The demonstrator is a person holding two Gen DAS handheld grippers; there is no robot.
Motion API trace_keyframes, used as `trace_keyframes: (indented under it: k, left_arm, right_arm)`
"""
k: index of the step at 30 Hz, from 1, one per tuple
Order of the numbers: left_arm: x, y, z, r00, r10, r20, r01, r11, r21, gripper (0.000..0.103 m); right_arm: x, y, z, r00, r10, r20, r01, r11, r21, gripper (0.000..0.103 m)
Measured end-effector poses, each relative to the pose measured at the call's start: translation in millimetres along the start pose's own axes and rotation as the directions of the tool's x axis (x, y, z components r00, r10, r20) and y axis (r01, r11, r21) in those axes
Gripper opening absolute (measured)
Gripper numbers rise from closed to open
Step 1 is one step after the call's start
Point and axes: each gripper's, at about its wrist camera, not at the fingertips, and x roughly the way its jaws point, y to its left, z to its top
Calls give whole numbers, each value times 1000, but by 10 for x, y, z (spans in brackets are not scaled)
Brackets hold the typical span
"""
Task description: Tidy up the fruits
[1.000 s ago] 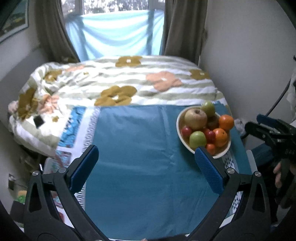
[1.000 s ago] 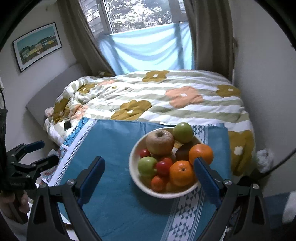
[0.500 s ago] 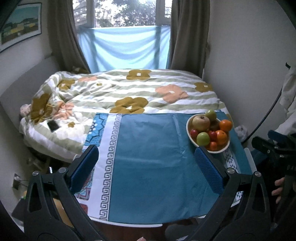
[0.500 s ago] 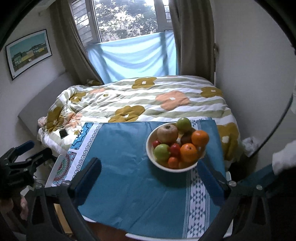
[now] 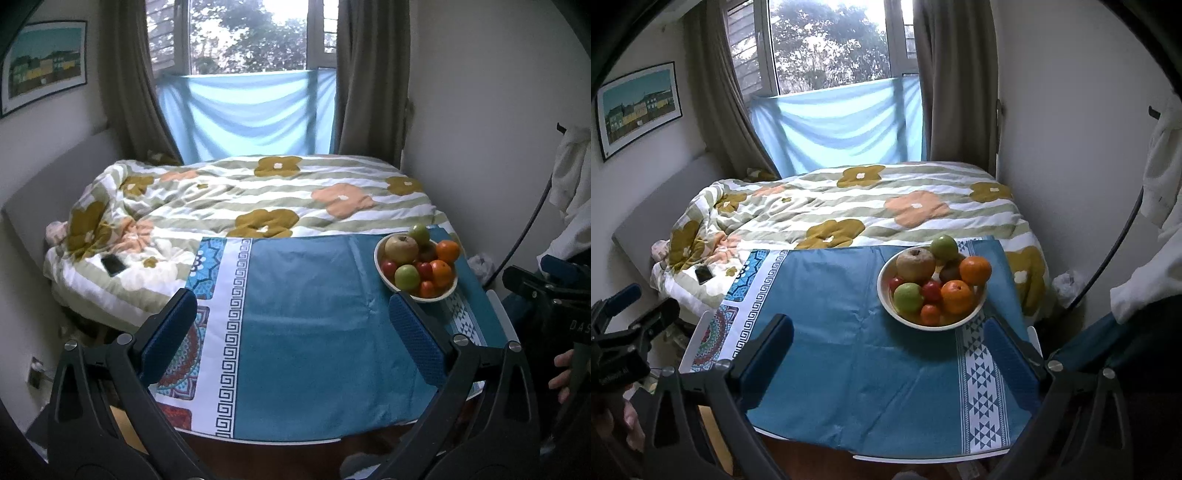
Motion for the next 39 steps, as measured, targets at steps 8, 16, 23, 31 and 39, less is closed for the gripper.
trace_keyframes:
  k: [8, 16, 23, 31, 39]
  left_arm:
    - [-10, -2, -6, 1000, -4, 6, 4, 1000, 6, 103]
    - [-1, -1, -17, 1000, -2, 11, 2, 1000, 10, 103]
    - [28, 35, 10, 1000, -3, 16, 3, 1000, 17, 103]
    - [48, 28, 34, 1000, -2, 18, 2, 1000, 24, 103]
    - [44, 27, 26, 1000, 0, 21, 0, 1000, 24, 103]
  right_arm:
    - [-24, 29, -4, 1000, -4, 4, 4, 1000, 1, 103]
    - [-15, 27, 34, 1000, -12, 9, 12, 1000, 2, 103]
    - [13, -10, 90, 1000, -19, 13, 19, 1000, 9, 103]
    - [19, -22, 95, 1000, -21, 13, 20, 1000, 13, 103]
    - [22, -29, 97, 1000, -22, 14, 22, 1000, 12, 103]
